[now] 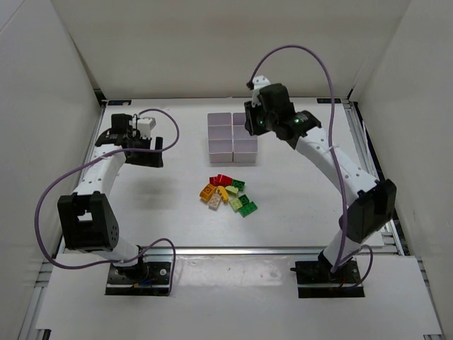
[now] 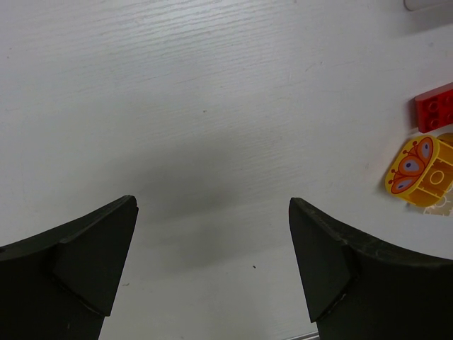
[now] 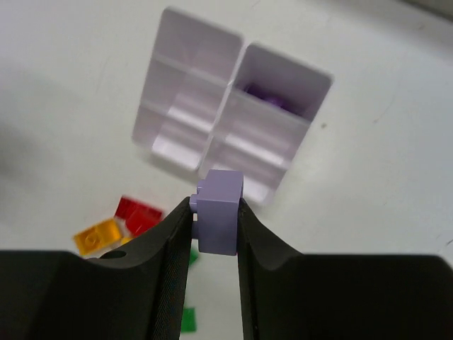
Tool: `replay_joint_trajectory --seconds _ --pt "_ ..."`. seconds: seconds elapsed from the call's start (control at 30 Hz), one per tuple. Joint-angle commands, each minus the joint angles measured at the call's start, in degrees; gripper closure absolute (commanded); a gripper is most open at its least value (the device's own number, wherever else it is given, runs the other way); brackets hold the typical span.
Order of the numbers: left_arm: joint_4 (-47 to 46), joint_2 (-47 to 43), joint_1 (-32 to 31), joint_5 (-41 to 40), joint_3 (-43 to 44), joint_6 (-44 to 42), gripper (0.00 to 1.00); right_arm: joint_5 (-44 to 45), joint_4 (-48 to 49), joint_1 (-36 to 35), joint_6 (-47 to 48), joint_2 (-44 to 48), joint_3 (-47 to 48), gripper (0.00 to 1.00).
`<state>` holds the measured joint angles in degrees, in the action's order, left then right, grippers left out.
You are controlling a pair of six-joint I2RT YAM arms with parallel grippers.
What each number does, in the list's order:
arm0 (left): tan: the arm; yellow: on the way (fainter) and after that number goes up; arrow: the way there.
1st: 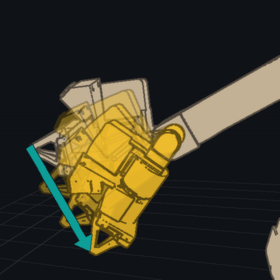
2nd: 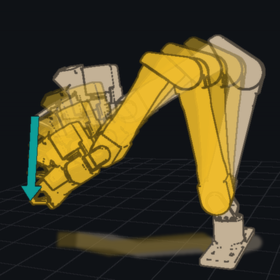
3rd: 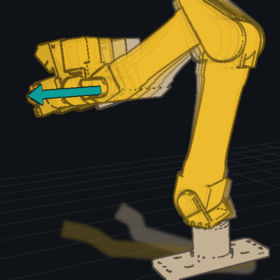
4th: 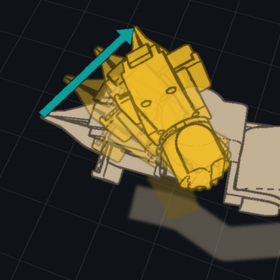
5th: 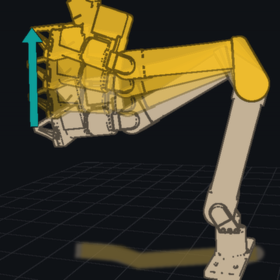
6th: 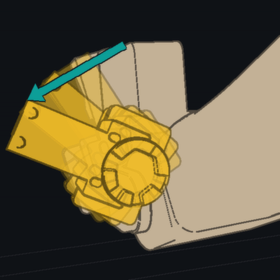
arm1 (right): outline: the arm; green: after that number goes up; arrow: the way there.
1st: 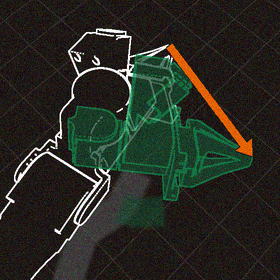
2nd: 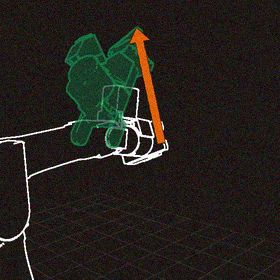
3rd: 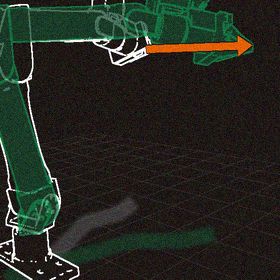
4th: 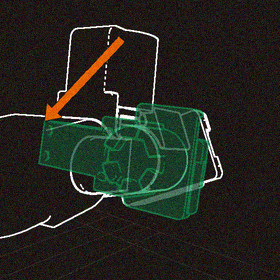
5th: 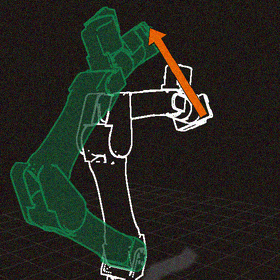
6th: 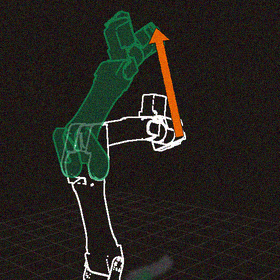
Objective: Sort the legos into containers by color
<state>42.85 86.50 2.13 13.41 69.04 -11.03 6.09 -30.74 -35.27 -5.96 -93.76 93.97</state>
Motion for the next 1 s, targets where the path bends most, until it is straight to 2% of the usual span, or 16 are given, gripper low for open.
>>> replay_joint_trajectory --seconds 0.0,0.3,0.63,0.77,0.97 --pt "-0.75 -0.11 -0.90 2.06 2.24 0.31 0.01 -2.30 -1.52 5.28 3.14 -6.94 6.91 0.93" --pt "-0.58 2.09 -1.16 1.27 6.29 -1.01 0.01 -7.49 -1.16 9.69 3.32 -20.14 21.15 0.89" --pt "-0.75 3.32 -1.08 0.57 6.82 -1.19 0.01 -8.46 0.15 9.51 3.14 -27.70 27.22 0.84" --pt "-0.66 3.67 -1.08 0.57 7.25 -1.19 0.01 -8.37 0.77 9.51 4.11 -29.82 28.54 0.75" --pt "-0.75 3.76 -1.08 0.04 7.34 -1.37 0.01 -8.37 1.12 9.43 4.98 -33.24 31.62 0.71"
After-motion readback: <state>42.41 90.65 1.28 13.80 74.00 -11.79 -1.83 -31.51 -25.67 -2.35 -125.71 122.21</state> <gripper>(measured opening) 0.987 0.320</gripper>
